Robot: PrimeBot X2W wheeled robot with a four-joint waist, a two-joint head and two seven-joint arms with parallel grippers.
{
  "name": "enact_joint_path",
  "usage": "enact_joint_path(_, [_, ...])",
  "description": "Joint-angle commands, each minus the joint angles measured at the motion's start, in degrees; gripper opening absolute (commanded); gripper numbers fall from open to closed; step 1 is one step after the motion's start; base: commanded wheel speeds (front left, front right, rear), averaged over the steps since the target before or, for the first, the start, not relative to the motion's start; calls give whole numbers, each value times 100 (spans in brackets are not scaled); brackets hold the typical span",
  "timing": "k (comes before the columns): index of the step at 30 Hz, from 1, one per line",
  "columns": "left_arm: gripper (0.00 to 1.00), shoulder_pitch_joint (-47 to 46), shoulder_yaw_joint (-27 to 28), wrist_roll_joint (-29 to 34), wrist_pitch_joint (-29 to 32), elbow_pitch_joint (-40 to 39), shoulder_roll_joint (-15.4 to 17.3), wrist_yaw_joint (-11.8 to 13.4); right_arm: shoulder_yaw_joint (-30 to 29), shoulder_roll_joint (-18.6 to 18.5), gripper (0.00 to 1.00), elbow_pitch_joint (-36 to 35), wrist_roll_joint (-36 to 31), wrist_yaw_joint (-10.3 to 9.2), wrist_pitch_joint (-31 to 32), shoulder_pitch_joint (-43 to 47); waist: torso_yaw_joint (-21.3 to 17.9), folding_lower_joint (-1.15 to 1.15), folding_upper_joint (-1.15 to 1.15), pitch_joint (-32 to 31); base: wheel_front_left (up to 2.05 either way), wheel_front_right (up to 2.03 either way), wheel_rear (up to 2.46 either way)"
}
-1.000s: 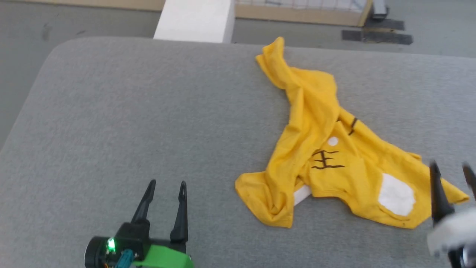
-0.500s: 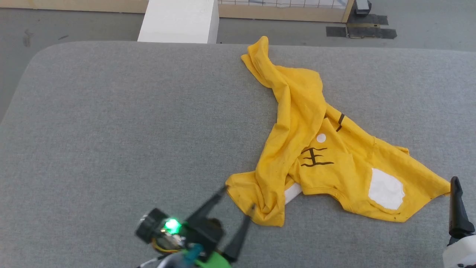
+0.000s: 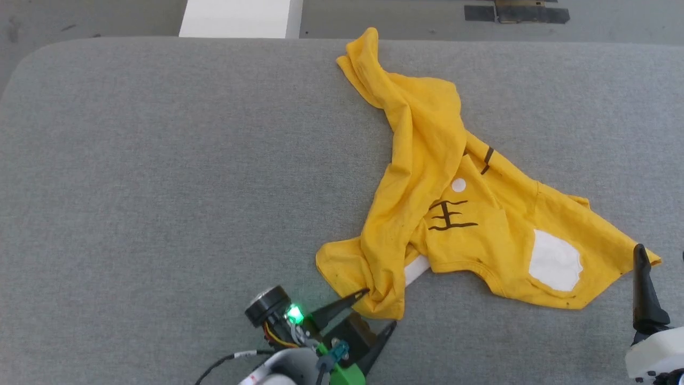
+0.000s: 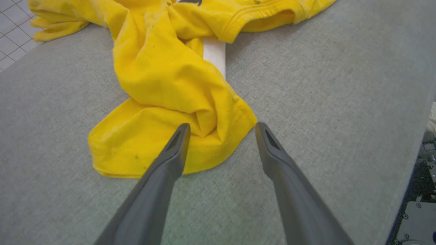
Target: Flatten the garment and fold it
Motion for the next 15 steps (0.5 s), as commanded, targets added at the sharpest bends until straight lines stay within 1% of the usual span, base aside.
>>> enact_joint_path(1, [100, -174, -14, 35, -68, 197, -70, 7, 23, 3, 100, -52, 9, -9, 31, -98, -51, 0, 0, 44, 0, 0, 0])
enact_joint_path(4, [100, -318, -76, -1, -97, 646, -166, 3, 36, 3, 100, -72, 10, -9, 56, -106, -92, 0, 0, 59, 0, 0, 0])
enact_joint_path(5, [44, -365, -112, -19, -96, 794, -188, 1, 40, 3, 100, -76, 9, -9, 64, -108, -108, 0, 0, 55, 0, 0, 0])
enact_joint_path(6, [0, -396, -134, -46, -105, 891, -207, 0, 40, 4, 100, -78, 9, -9, 71, -109, -118, 0, 0, 50, 0, 0, 0])
enact_joint_path(9, [0, -435, -100, -216, -198, 1069, -268, -3, 19, 4, 100, -80, 7, -9, 86, -100, -126, 0, 0, 6, 0, 0, 0])
enact_joint_path(11, [0, -401, 18, -396, -265, 1029, -308, 19, -4, 4, 100, -77, 8, -9, 99, -83, -111, 0, 0, -44, 0, 0, 0])
enact_joint_path(14, [0, -262, 289, -846, -328, 694, -382, 32, -36, 4, 100, -68, 23, -9, 121, -64, -79, 0, 0, -146, 0, 0, 0])
enact_joint_path(15, [0, -178, 434, -1123, -340, 440, -440, 29, -55, 4, 100, -64, 28, -9, 131, -54, -57, 0, 0, -189, 0, 0, 0])
